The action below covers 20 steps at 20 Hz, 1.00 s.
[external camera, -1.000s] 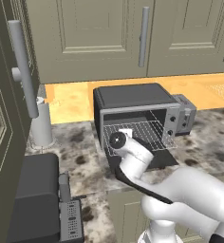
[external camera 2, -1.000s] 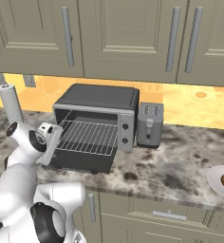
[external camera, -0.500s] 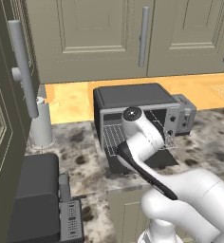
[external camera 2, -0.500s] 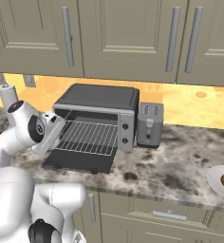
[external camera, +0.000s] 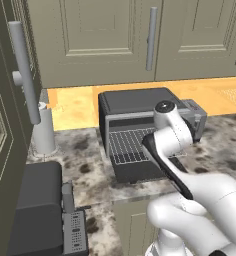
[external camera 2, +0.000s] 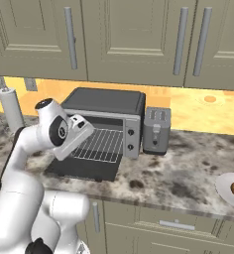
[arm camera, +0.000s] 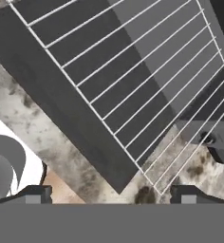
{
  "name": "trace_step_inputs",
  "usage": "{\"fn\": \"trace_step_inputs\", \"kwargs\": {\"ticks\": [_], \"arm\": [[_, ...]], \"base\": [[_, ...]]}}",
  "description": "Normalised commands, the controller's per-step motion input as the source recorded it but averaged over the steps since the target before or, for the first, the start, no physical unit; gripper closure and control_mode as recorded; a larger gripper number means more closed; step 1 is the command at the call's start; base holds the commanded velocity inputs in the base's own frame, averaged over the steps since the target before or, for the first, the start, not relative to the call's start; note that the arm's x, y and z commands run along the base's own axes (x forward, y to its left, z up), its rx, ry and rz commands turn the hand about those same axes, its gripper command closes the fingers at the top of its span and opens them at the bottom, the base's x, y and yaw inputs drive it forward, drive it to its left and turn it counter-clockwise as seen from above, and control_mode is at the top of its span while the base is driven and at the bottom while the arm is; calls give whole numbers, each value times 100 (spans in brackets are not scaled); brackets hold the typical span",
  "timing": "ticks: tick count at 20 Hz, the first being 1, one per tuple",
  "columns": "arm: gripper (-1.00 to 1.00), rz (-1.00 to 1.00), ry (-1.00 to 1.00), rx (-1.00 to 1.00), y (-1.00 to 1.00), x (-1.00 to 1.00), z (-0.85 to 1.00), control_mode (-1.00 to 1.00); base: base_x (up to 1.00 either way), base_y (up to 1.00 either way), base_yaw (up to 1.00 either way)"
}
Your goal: Pick up the bagel from the plate, place it on the toaster oven rack, close the door, and set the timer.
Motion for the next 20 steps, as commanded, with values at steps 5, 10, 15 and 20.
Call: {"fn": "trace_step_inputs", "kwargs": {"ticks": [5, 10, 15, 20], "arm": [[-100, -27, 0, 6, -95, 0, 1, -100], [-100, -25, 0, 4, -95, 0, 1, -100], [-100, -27, 0, 3, -93, 1, 0, -100], [-100, -25, 0, 4, -91, 9, 0, -100]], "base": [[0, 0, 0], [0, 0, 0], [0, 0, 0], [0, 0, 0]]}}
